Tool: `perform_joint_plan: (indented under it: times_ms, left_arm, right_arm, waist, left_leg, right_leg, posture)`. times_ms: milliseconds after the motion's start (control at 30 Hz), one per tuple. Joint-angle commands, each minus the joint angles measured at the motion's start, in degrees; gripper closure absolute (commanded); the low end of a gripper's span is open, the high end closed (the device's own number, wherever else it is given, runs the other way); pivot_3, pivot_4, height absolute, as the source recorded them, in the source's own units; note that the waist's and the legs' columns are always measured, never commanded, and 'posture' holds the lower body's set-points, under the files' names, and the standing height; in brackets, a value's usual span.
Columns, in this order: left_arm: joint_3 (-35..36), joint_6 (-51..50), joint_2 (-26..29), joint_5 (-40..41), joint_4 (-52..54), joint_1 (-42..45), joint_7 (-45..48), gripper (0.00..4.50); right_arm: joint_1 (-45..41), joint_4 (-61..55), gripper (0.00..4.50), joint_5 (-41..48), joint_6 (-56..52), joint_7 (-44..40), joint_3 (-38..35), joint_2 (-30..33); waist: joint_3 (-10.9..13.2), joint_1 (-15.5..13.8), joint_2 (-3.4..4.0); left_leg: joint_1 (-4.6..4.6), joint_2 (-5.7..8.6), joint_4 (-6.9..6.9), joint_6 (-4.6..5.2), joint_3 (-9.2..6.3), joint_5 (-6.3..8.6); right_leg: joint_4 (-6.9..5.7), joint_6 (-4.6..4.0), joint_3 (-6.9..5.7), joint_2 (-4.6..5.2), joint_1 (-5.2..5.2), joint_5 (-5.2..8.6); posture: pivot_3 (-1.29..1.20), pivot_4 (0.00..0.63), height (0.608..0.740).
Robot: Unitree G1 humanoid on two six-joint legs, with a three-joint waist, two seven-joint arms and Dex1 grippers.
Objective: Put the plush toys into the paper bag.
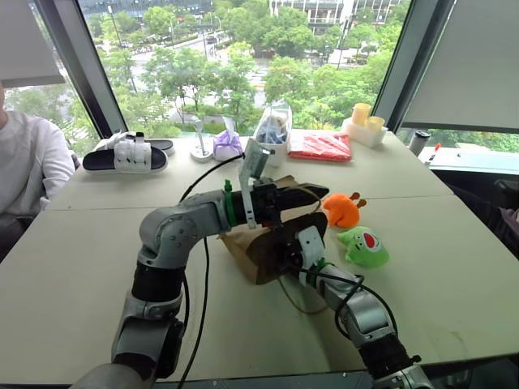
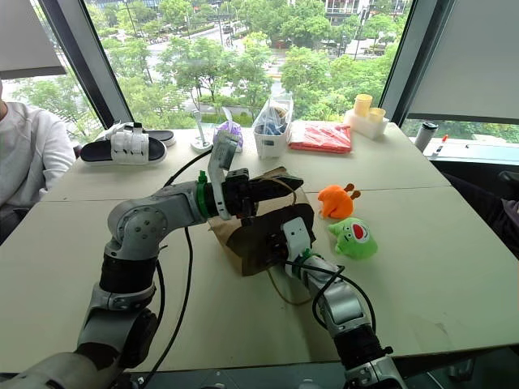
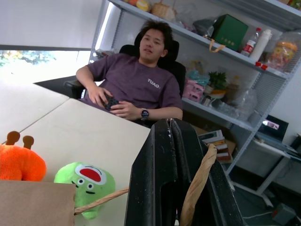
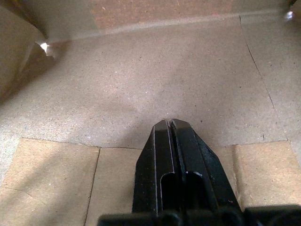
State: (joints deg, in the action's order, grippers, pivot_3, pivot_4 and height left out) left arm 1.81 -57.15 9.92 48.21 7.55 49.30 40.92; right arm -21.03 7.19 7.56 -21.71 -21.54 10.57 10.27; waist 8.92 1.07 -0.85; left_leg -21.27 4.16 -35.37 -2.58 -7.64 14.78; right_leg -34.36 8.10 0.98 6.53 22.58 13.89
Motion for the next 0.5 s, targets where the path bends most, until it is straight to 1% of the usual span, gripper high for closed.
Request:
perform_joint_plan:
  times_ms: [33,233,367,500]
  left_arm:
    - [0.18,2.23,0.48,-0.67,-0.32,1.00,-0.26,4.46]
    - [-0.60,5.39,1.13,-3.94,-4.26,1.08,-0.77,4.46]
    - [-2.08,8.66,1.49,-7.43,-8.19,1.44,-0.19,4.46]
    - [-2.43,10.03,1.55,-8.75,-10.55,2.25,1.00,4.46]
  right_arm:
    - [1.15,0.65,4.50,-0.25,-0.66,-0.74,0.18,-0.55]
    - [2.67,-5.52,4.50,1.70,-0.54,-2.28,-1.25,-0.32]
    - [5.60,-16.93,4.50,5.86,-2.20,-4.64,-3.10,0.60]
    - [9.17,-29.37,4.50,13.62,-8.68,-5.74,-7.00,1.68]
  waist:
    - [0.00,0.00,0.00]
    - [0.00,-0.08,0.00]
    - [0.01,-0.19,0.01]
    - [0.01,-0.32,0.00]
  left_leg:
    - [0.01,0.00,0.00,0.00,0.01,0.00]
    - [0.00,0.00,0.00,0.00,0.00,0.00]
    - [-0.04,0.00,0.01,0.00,0.00,0.00]
    - [-0.09,0.01,0.01,0.04,-0.03,0.02]
  right_leg:
    - [0.00,0.00,0.00,0.00,-0.01,0.00]
    - [0.01,0.00,0.00,-0.01,-0.01,0.00]
    - [0.01,0.00,0.00,-0.01,0.04,0.00]
    - [0.02,0.00,0.00,-0.01,0.07,0.00]
  posture:
    - [0.00,0.150,0.740]
    - [0.00,0.150,0.740]
    - [0.00,0.150,0.740]
    - [0.00,0.150,0.740]
